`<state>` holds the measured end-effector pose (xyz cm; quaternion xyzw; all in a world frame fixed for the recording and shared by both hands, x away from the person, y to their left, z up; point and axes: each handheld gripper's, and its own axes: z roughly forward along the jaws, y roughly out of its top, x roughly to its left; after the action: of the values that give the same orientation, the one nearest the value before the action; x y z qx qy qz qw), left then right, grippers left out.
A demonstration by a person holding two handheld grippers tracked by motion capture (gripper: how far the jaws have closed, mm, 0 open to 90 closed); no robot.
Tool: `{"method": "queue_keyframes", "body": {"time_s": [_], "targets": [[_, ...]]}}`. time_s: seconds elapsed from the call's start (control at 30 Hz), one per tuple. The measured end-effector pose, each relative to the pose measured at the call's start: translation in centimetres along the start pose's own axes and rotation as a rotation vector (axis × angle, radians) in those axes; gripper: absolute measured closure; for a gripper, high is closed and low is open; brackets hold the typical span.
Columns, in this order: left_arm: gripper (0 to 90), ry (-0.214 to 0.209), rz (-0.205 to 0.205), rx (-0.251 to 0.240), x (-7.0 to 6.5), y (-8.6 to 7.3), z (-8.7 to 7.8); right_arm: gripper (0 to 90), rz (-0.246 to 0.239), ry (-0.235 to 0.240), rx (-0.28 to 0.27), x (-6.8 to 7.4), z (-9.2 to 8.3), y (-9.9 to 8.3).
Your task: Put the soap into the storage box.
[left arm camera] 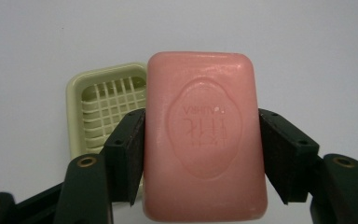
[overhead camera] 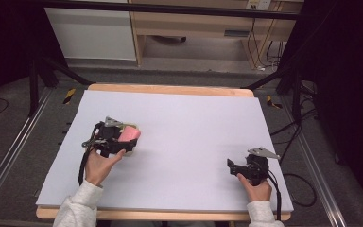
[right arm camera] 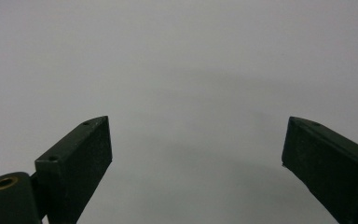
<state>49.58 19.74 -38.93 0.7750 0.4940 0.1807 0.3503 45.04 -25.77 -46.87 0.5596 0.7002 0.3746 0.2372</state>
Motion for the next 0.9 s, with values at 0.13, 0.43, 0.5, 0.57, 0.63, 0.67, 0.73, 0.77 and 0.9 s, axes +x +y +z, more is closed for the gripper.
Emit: {"method": "queue_keyframes", "body": {"time_s": [0.13,0.43,0.5,0.57,0.63,0.67,0.73,0.77,0.9], "targets": [[36.9,0.010,-0.007,0.006,0.6,0.1,0.3,8.6,0.000,0.002,-0.001,0.0,0.0,0.0],[36.9,0.039,-0.026,0.024,1.9,0.3,1.6,8.5,-0.003,0.001,-0.001,0.1,0.0,0.0],[36.9,0.044,-0.030,0.037,2.3,0.2,1.9,8.5,-0.004,0.002,0.000,0.1,0.0,0.0],[36.9,0.054,-0.034,0.043,2.7,0.2,2.2,8.6,-0.002,0.002,0.000,0.1,0.0,0.0],[36.9,0.061,-0.039,0.047,3.1,0.1,2.7,8.5,-0.006,0.001,0.002,0.1,0.1,0.0],[36.9,0.063,-0.043,0.047,3.2,0.1,2.8,8.5,-0.002,0.003,0.002,0.1,0.1,0.0],[36.9,0.065,-0.046,0.052,3.5,0.1,3.1,8.5,-0.005,0.003,0.002,0.1,0.1,0.0],[36.9,0.065,-0.049,0.052,3.5,0.0,3.2,8.5,-0.007,0.002,0.001,0.1,0.1,0.0],[36.9,0.070,-0.056,0.060,3.8,0.0,3.7,8.5,-0.005,0.003,0.002,0.1,0.1,0.0]]}}
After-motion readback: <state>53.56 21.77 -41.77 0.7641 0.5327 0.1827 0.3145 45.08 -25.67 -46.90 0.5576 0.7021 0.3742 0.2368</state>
